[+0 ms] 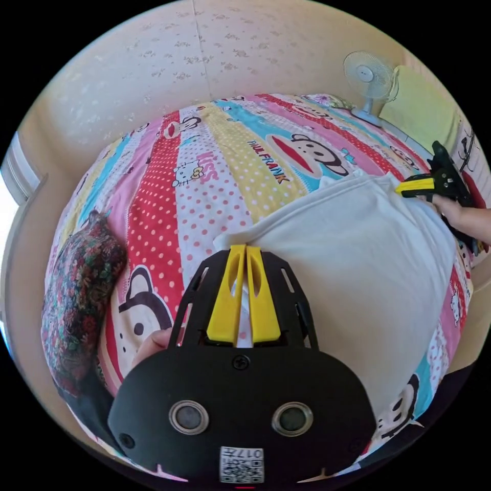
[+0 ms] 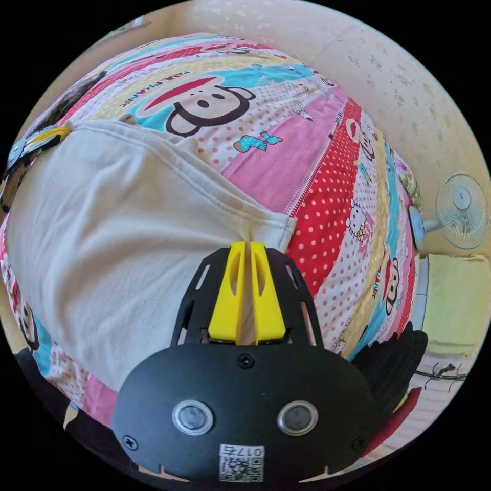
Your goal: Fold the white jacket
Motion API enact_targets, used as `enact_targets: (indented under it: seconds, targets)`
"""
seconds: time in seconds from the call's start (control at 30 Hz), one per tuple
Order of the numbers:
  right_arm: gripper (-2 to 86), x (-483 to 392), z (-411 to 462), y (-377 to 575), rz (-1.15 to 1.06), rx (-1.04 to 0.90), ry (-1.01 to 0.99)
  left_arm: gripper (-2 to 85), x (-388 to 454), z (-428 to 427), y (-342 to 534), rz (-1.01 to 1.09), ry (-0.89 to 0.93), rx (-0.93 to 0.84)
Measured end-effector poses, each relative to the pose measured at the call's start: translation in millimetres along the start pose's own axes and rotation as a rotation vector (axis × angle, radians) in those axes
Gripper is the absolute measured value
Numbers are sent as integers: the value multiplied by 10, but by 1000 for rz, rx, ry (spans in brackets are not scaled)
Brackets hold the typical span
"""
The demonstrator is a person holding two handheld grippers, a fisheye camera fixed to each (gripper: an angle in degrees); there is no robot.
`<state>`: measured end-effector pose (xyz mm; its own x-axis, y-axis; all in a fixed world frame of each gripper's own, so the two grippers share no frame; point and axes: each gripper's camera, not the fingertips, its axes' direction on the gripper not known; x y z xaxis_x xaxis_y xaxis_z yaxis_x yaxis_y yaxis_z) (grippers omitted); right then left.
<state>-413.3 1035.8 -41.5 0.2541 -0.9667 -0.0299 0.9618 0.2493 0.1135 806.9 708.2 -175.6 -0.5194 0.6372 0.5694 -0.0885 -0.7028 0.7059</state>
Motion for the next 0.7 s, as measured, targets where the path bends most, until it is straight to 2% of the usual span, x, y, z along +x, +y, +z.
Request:
enact_targets:
  seconds: [0.13,0.17,0.23,0.3,0.4,0.43,0.47,0.53,0.63,0.7]
  targets:
    - [55,401,79,100,332,17,-223,-10,-341,-108,124,-185,86,36]
    - [60,432,58,115,348,30,-232,-9,-500,-203,181,-253,100,58]
    - [73,357,-152,126,261,131,-173,-9,-698,-413,291,-295,115,105]
    - [76,200,-294,105,119,209,-176,-7,-839,-624,440,-296,219,168]
    - [79,50,-387,-59,36,250,-371,9,-939,-816,785,-341,438,216]
    - [82,-35,-407,-176,-8,253,-463,48,-941,-821,945,-390,496,190]
    - [83,-86,-414,-244,-26,250,-498,114,-927,-809,1121,-441,537,160]
    - [90,-344,-404,-559,-73,187,-597,144,-900,-785,1393,-505,606,143]
    - [95,-786,-249,-931,-81,25,-718,154,-935,-657,1812,-683,764,104]
    - [95,-1071,-131,-1062,-81,9,-794,154,-964,-545,1994,-771,821,81]
